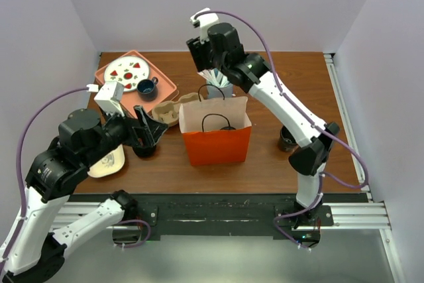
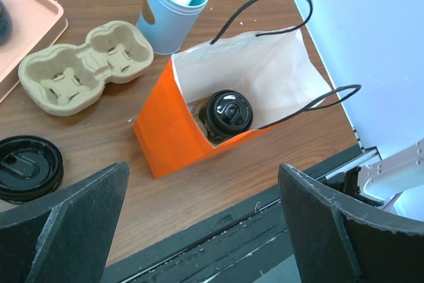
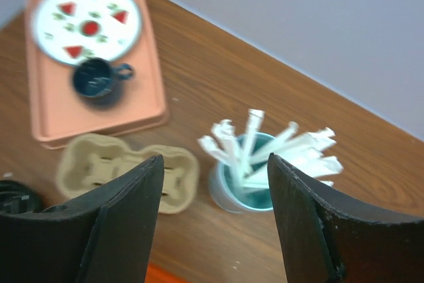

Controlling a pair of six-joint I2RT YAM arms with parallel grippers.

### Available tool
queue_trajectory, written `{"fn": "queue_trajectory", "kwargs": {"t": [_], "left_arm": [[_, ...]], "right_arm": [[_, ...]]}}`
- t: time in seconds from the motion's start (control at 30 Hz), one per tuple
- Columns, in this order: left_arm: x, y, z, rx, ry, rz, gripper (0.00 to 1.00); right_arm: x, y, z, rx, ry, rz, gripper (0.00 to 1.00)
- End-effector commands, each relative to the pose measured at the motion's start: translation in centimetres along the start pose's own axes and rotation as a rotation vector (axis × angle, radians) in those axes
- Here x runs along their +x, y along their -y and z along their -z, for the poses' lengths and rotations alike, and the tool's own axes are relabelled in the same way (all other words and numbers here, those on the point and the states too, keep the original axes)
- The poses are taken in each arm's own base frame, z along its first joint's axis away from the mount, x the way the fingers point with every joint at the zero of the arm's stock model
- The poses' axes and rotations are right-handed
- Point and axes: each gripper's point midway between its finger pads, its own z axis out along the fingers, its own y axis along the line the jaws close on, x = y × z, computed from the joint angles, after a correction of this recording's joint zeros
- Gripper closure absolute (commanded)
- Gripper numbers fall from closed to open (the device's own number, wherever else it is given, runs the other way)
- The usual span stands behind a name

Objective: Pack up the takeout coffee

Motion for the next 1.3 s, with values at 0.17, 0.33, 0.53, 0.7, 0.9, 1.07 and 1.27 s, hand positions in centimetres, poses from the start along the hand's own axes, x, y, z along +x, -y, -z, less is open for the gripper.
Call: {"fn": "queue_trajectory", "kwargs": {"t": [0.17,0.33,0.53,0.7,0.9,1.07,1.27], "left_arm": [[1.3,-0.4,-0.8,-0.016,-0.013,0.096,0.00],[1.1,-0.7,-0.5,-0.041,-0.012,0.118,0.00],[-0.2,-0.2,-0.8,-0.040,0.019,0.127,0.00],[-0.7,0.1,-1.6,-0.056,-0.005,0.114,0.00],[-0.3,0.2,-2.3,-0.060,-0.042,0.105,0.00],[-0.5,0.0,-2.4,-0.071,-0.027,0.103,0.00],[-0.3,-0.2,-2.1,-0.072,-0.021,0.105,0.00]], "right_arm": [[2.4,3.9,-3.6,-0.019,-0.073,-0.046,0.25],[3.3,4.9,-5.5,-0.028,-0.079,-0.100,0.20],[3.8,4.4,-7.7,-0.109,-0.076,-0.148,0.22],[4.3,4.8,-9.4,-0.135,-0.081,-0.170,0.29],[5.8,4.6,-10.4,-0.165,-0.107,-0.215,0.44],[7.3,4.1,-10.8,-0.180,-0.128,-0.227,0.46],[8.4,4.3,-12.1,-0.165,-0.137,-0.222,0.49]]}}
